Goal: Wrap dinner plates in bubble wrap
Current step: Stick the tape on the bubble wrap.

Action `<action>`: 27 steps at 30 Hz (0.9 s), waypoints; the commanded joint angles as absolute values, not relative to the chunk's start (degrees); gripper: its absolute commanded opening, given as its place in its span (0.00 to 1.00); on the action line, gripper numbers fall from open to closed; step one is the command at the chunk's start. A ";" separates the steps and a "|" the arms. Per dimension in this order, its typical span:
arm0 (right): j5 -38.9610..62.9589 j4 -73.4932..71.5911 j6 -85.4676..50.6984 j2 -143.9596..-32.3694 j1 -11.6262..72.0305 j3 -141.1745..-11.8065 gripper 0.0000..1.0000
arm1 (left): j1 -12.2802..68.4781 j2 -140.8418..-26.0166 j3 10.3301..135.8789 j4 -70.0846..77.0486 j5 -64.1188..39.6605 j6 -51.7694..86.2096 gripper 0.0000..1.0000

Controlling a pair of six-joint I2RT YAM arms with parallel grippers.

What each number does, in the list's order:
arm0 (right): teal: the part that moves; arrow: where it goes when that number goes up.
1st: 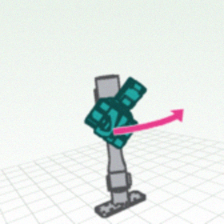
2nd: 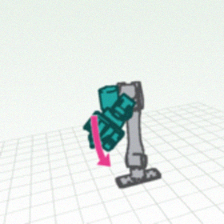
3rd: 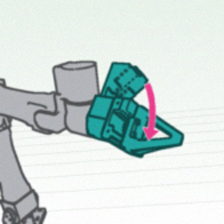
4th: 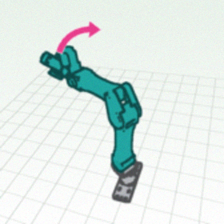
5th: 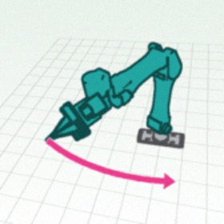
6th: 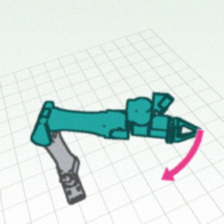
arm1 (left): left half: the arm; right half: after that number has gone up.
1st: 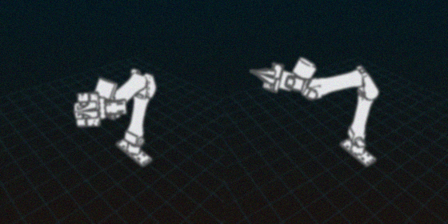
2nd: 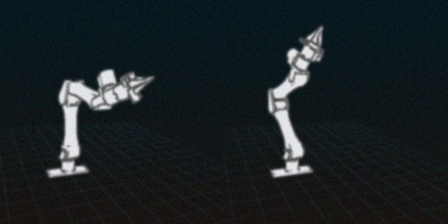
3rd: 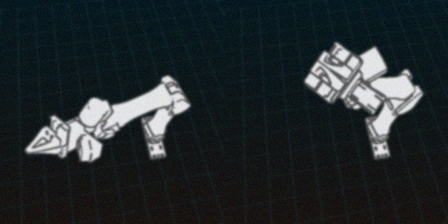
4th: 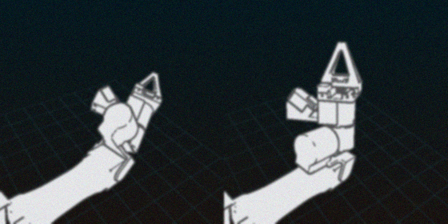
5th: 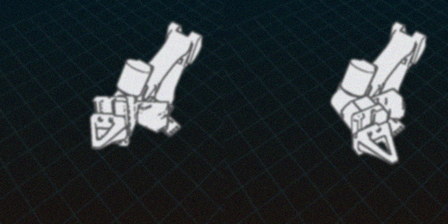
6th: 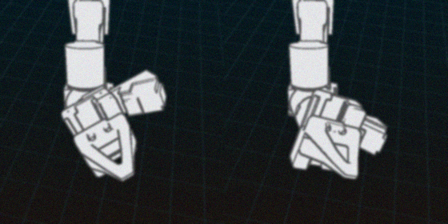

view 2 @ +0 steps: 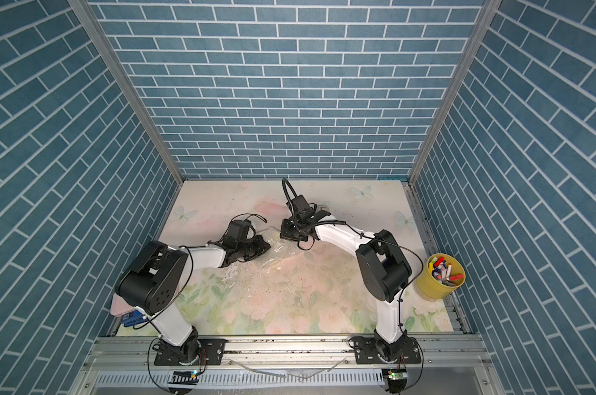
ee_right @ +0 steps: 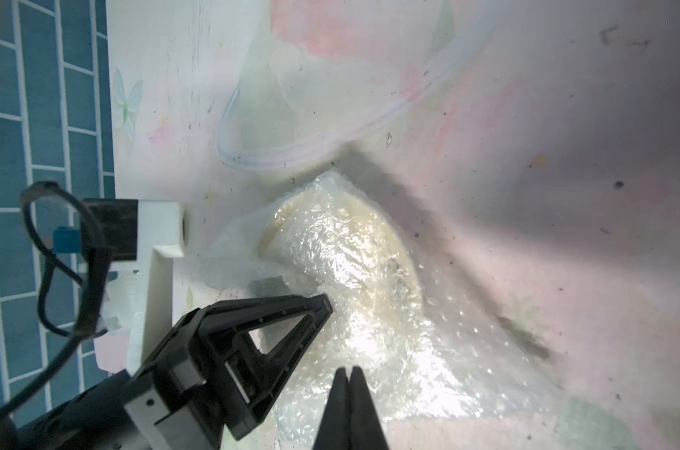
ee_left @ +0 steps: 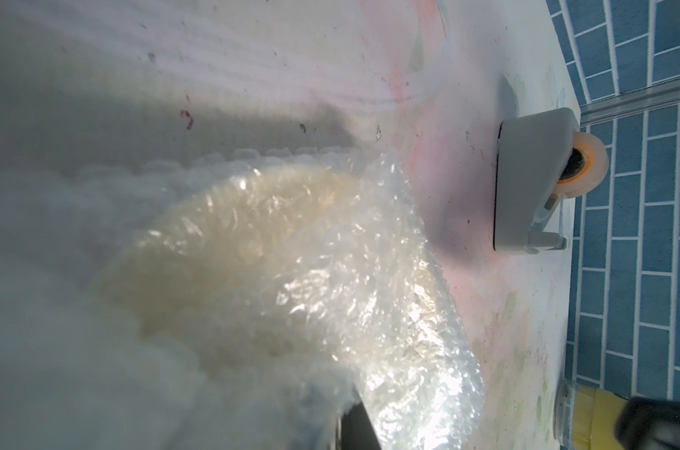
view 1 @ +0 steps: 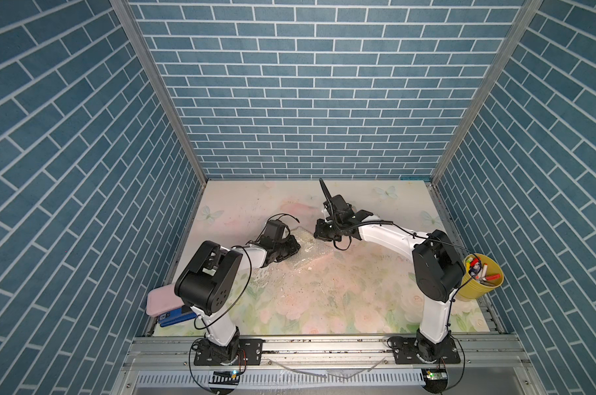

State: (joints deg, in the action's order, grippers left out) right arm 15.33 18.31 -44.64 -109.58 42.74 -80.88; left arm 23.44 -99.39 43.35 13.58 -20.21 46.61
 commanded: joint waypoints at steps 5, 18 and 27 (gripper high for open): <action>20.86 12.68 -46.51 -111.44 43.06 -77.48 0.00 | 23.80 -103.20 42.28 3.49 -16.86 45.40 0.12; 22.41 12.92 -46.67 -118.49 41.63 -82.97 0.00 | 24.21 -103.07 43.10 2.20 -16.60 44.81 0.12; 22.32 13.67 -46.44 -121.81 40.34 -86.12 0.00 | 24.87 -103.14 43.94 1.16 -15.98 44.20 0.13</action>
State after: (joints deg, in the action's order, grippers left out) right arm 22.28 13.65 -45.19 -120.16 40.58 -83.83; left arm 24.29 -99.77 45.43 10.31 -18.70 45.34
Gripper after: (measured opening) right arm 0.050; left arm 0.123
